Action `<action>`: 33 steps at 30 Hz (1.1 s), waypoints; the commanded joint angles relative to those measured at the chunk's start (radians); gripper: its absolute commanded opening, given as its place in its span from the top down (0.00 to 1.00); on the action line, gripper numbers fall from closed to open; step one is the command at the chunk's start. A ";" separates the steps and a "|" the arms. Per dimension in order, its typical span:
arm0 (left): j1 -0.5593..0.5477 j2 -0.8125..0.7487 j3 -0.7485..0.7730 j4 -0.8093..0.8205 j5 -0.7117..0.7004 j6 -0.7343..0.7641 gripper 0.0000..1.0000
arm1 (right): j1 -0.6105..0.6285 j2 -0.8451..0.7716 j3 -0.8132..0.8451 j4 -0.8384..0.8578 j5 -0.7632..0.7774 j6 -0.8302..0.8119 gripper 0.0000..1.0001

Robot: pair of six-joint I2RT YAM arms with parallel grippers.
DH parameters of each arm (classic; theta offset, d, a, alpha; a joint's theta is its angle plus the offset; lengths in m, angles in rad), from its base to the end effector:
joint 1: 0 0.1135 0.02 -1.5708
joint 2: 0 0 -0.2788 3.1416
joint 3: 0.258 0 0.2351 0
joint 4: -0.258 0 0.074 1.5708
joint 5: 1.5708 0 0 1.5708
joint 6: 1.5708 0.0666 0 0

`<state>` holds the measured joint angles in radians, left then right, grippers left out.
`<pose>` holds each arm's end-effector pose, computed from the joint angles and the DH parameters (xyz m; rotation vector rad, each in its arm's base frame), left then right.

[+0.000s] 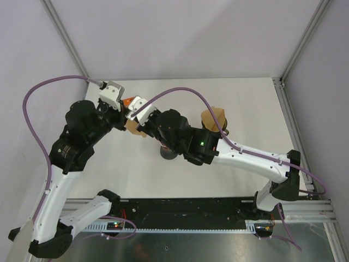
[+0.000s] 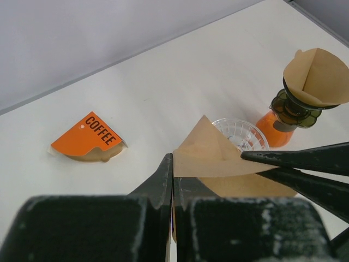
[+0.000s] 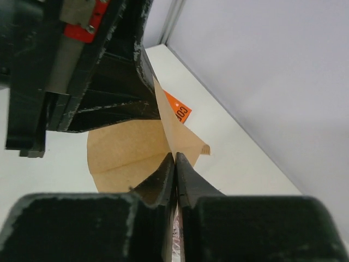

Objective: Place the coffee filter in the dripper
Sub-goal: Place the coffee filter in the coffee dripper.

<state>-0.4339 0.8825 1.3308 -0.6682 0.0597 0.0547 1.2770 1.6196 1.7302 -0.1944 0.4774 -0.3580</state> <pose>0.1425 -0.0704 0.4508 0.4776 1.7376 -0.3248 0.1410 0.3602 0.4655 -0.9304 1.3676 0.3062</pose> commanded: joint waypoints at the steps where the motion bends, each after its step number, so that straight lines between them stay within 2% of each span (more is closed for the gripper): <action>1: -0.008 -0.013 -0.007 0.000 -0.007 0.029 1.00 | -0.001 0.001 0.051 -0.023 0.078 -0.018 0.98; 7: -0.009 -0.011 -0.005 -0.001 -0.006 0.030 1.00 | -0.004 -0.021 0.037 0.003 0.196 -0.013 1.00; 9: -0.007 -0.010 -0.004 -0.003 0.016 0.027 0.94 | -0.005 -0.031 0.025 0.030 0.214 -0.013 1.00; 15: -0.008 -0.011 0.030 -0.024 0.140 0.003 0.44 | -0.037 -0.032 0.038 -0.008 0.191 0.066 1.00; 19: -0.008 -0.007 0.097 -0.049 0.162 -0.019 0.19 | -0.153 -0.074 0.036 -0.115 0.044 0.273 1.00; 22: -0.008 0.000 0.135 -0.060 0.154 -0.032 0.07 | -0.223 -0.095 0.040 -0.187 -0.067 0.387 1.00; 27: -0.008 0.006 0.148 -0.065 0.128 -0.062 0.03 | -0.347 -0.091 0.079 -0.337 -0.310 0.589 1.00; 33: -0.006 0.009 0.104 -0.064 0.089 -0.102 0.03 | -0.433 -0.068 0.075 -0.443 -0.573 0.701 1.00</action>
<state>-0.4412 0.8837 1.4521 -0.7292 0.1810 -0.0040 0.8742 1.5627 1.7775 -0.5331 0.1390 0.2127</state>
